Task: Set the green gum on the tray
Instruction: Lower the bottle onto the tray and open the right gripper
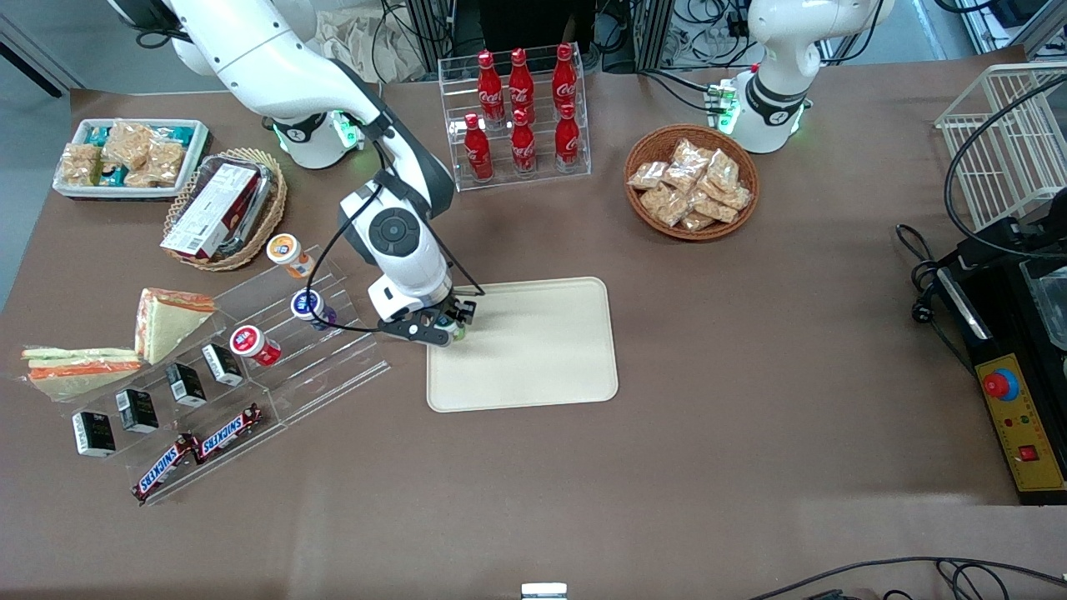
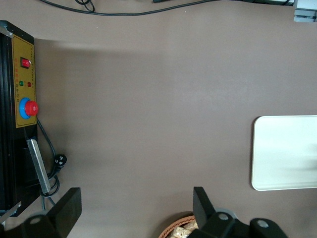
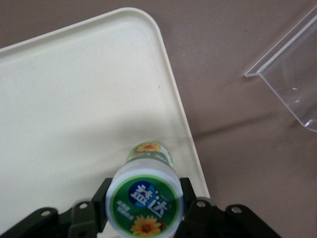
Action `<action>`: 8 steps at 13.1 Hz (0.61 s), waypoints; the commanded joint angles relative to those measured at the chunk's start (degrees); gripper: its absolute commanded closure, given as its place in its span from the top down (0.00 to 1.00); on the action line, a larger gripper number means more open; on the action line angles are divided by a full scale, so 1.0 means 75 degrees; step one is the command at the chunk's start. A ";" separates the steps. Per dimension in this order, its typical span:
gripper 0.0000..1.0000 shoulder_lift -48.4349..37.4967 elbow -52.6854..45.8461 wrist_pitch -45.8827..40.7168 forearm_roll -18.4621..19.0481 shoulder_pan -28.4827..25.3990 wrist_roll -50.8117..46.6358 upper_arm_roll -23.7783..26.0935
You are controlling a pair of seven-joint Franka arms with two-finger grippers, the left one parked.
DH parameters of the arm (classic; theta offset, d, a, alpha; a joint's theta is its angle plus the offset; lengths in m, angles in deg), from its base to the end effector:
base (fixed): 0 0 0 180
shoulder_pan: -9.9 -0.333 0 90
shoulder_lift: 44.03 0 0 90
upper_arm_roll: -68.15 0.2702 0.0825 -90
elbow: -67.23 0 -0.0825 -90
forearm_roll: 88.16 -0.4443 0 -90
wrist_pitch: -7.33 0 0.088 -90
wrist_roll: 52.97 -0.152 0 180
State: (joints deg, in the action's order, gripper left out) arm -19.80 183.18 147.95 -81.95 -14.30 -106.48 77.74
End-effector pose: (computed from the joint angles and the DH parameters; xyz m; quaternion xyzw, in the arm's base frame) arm 0.5173 0.3500 0.1095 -0.9905 0.1375 -0.0061 0.0051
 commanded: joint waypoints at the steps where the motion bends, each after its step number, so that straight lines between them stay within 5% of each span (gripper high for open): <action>1: 0.98 0.0121 0.0009 0.0259 0.0321 0.0050 -0.0166 -0.0071; 5: 0.98 -0.0263 -0.0236 -0.0195 0.0251 0.0062 -0.0119 -0.0107; 8: 0.98 -0.0687 -0.1766 -0.2557 0.0192 0.0062 -0.0049 -0.0060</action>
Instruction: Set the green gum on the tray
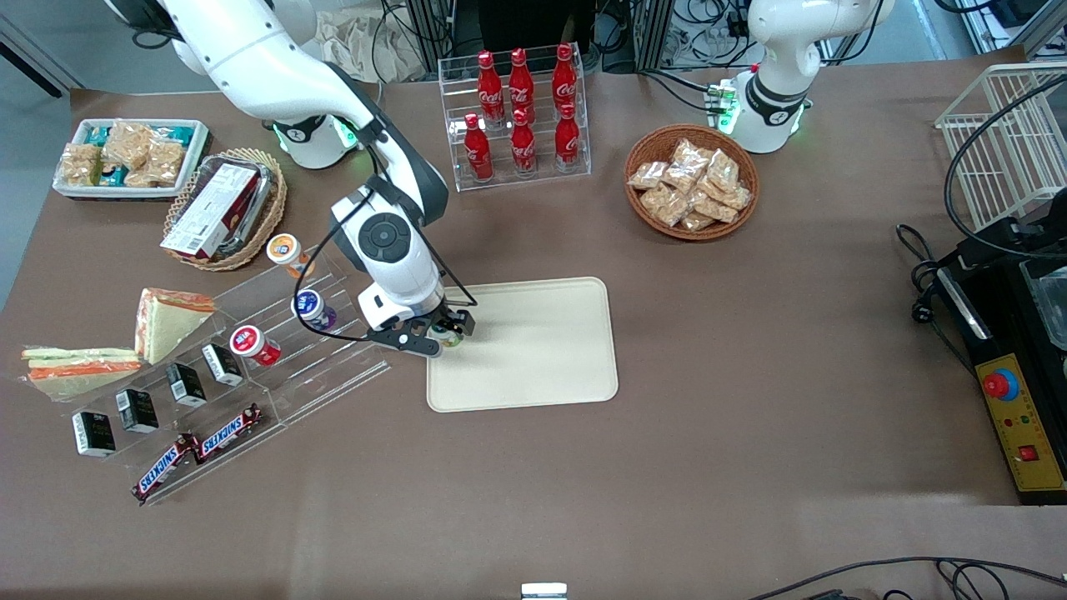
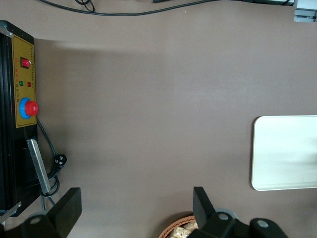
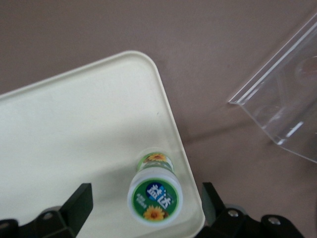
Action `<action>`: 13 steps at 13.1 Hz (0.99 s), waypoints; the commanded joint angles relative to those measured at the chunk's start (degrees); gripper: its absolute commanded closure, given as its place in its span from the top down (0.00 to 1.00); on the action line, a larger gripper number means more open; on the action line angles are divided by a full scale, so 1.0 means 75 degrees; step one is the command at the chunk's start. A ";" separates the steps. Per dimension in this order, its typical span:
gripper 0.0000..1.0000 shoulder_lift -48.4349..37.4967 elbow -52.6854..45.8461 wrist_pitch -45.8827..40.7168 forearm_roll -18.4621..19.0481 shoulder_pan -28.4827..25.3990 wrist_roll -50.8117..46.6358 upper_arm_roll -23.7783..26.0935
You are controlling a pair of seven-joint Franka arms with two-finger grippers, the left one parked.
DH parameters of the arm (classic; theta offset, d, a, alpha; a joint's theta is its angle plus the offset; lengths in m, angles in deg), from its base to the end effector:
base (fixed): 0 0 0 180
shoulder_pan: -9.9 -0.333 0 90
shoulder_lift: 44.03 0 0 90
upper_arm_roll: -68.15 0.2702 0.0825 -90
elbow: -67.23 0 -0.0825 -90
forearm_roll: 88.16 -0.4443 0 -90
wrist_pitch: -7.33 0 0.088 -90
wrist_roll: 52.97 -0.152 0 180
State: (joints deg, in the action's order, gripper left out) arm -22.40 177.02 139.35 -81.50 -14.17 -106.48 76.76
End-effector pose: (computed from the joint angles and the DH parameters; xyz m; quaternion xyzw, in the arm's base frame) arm 0.5532 0.3498 0.1733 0.9888 -0.1480 0.0168 0.0061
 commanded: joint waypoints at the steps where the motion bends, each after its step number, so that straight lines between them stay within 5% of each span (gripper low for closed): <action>1: 0.98 -0.0457 -0.1554 -0.2172 0.0132 0.0045 -0.0014 0.0094; 4: 0.98 -0.1053 -0.2648 -0.3535 0.0120 0.0138 0.0511 0.0118; 9: 0.98 -0.2355 -0.2697 -0.4698 -0.0466 0.1343 0.3295 -0.0057; 13: 0.99 -0.2673 -0.2697 -0.4992 -0.0512 0.1498 0.5875 -0.1519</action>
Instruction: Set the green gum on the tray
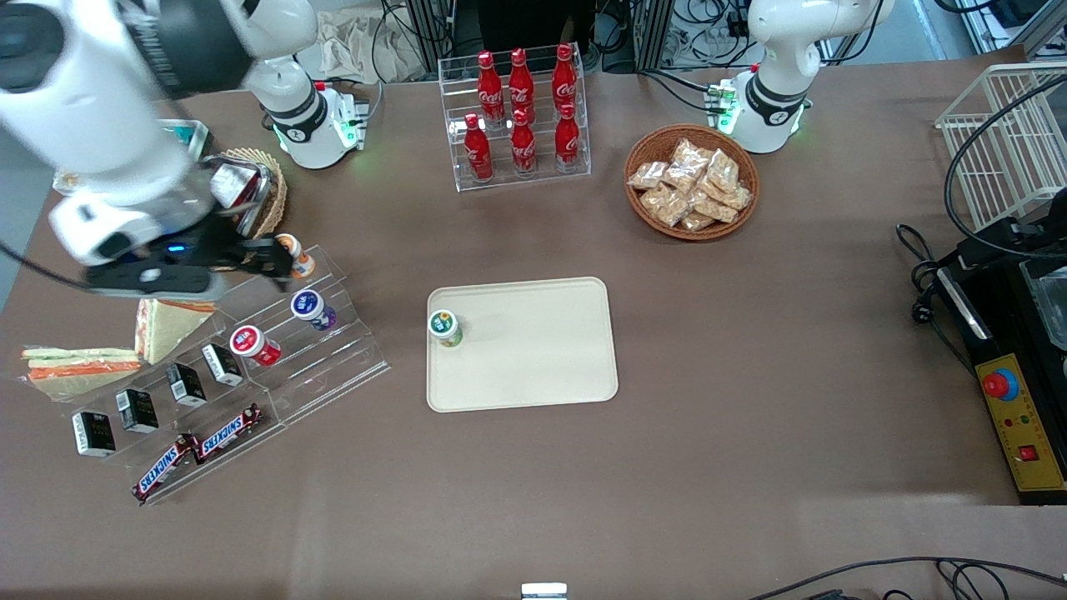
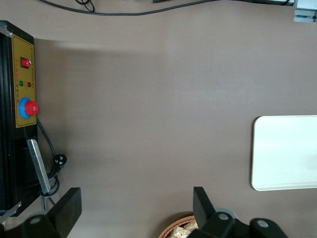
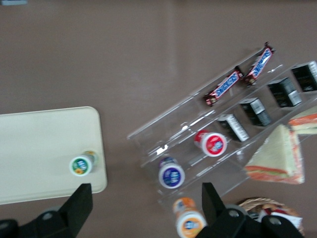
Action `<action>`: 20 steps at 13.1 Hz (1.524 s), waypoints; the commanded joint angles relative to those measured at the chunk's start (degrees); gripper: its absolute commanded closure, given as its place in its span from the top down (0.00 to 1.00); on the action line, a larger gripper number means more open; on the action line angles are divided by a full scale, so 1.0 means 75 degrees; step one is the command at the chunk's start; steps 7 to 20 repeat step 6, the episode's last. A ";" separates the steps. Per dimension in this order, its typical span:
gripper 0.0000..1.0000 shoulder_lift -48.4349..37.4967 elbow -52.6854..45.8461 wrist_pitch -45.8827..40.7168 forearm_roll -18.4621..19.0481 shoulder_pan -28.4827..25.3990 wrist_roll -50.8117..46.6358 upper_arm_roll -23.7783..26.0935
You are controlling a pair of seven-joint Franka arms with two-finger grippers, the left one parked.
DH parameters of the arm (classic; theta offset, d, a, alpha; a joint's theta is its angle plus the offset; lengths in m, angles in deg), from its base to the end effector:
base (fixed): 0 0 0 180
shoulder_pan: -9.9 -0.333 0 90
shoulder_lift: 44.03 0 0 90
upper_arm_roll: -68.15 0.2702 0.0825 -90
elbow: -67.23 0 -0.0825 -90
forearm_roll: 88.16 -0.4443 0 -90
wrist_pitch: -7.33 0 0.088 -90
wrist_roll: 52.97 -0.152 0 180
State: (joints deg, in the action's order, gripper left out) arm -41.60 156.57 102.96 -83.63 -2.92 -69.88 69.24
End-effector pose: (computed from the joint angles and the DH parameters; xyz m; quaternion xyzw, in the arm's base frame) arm 0.6226 0.1424 0.5229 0.9984 -0.0236 0.0428 0.0287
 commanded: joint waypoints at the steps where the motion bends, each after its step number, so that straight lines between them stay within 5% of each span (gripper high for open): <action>1: 0.99 -0.0114 0.0017 -0.0153 -0.0333 -0.0002 0.1395 -0.0846; 5: 0.99 -0.0090 0.0017 -0.0153 -0.1327 0.0581 0.2267 -0.1752; 20: 0.99 -0.0102 0.0017 -0.0165 -0.1353 0.0642 0.2267 -0.1763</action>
